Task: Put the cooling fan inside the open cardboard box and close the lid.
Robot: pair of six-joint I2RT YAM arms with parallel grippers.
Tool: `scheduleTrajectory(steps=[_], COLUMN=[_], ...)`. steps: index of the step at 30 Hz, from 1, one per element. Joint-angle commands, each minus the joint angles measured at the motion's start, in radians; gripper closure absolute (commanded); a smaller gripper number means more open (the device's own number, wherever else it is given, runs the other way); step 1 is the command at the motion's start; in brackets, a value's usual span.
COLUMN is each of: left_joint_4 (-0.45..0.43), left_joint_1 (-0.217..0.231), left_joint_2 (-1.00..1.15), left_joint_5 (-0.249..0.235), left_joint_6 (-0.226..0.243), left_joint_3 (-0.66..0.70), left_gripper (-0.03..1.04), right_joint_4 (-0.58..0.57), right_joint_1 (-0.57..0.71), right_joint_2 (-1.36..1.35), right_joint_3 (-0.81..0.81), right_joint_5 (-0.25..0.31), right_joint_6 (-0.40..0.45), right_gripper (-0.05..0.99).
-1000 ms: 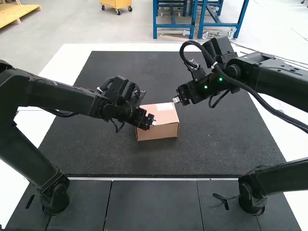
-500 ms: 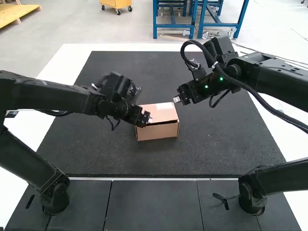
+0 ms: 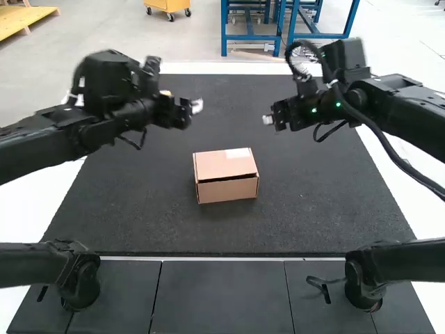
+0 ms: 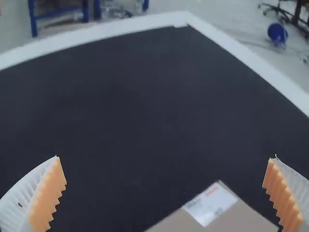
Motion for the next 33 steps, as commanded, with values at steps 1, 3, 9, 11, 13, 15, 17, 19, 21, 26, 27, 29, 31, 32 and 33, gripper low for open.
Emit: scheduleTrajectory(steps=[1, 3, 9, 11, 13, 15, 17, 19, 21, 26, 27, 29, 31, 32, 33], left_joint_4=[0.025, 0.068, 0.151, 0.157, 0.159, 0.169, 0.194, 0.231, 0.283, 0.399, 0.436, 0.479, 0.505, 0.519, 0.531], left_joint_1=[0.027, 0.049, 0.167, 0.245, 0.3, 0.332, 0.342, 0.342, 0.342, 0.338, 0.338, 0.337, 0.337, 0.337, 0.337], left_joint_2=[-0.07, -0.112, -0.199, -0.218, -0.265, -0.316, -0.359, -0.395, -0.426, -0.454, -0.454, -0.458, -0.466, -0.469, -0.472], left_joint_5=[-0.077, -0.129, -0.182, -0.183, -0.179, -0.175, -0.177, -0.182, -0.182, -0.171, -0.165, -0.136, -0.116, -0.106, -0.097], left_joint_6=[0.042, 0.045, 0.043, 0.045, 0.048, 0.081, 0.12, 0.147, 0.175, 0.235, 0.238, 0.239, 0.239, 0.239, 0.239], left_joint_3=[-0.025, -0.052, -0.134, -0.167, -0.193, -0.218, -0.249, -0.292, -0.336, -0.451, -0.477, -0.519, -0.551, -0.566, -0.582], left_gripper=[0.05, 0.05, 0.05, 0.05, 0.05, 0.05, 0.05, 0.05, 0.05, 0.05, 0.05, 0.05, 0.05, 0.05, 0.05], right_joint_4=[0.045, 0.069, 0.079, 0.082, 0.098, 0.135, 0.167, 0.21, 0.264, 0.368, 0.398, 0.445, 0.496, 0.519, 0.543], right_joint_1=[-0.042, -0.065, -0.14, -0.16, -0.175, -0.194, -0.212, -0.233, -0.258, -0.33, -0.345, -0.376, -0.408, -0.424, -0.437], right_joint_2=[-0.069, -0.093, -0.167, -0.195, -0.225, -0.257, -0.287, -0.322, -0.36, -0.431, -0.442, -0.465, -0.488, -0.5, -0.512], right_joint_3=[-0.021, -0.039, -0.09, -0.108, -0.134, -0.168, -0.213, -0.269, -0.329, -0.489, -0.521, -0.576, -0.627, -0.653, -0.677], right_joint_5=[-0.02, -0.02, -0.034, -0.038, -0.038, -0.037, -0.031, -0.026, -0.021, -0.024, -0.024, -0.024, -0.029, -0.031, -0.031], right_joint_6=[-0.008, 0.007, 0.069, 0.073, 0.073, 0.075, 0.076, 0.087, 0.087, 0.086, 0.086, 0.086, 0.086, 0.086, 0.086], right_gripper=[0.03, 0.03, 0.03, 0.03, 0.03, 0.03, 0.03, 0.02, 0.02, 0.02, 0.02, 0.03, 0.03, 0.02, 0.02])
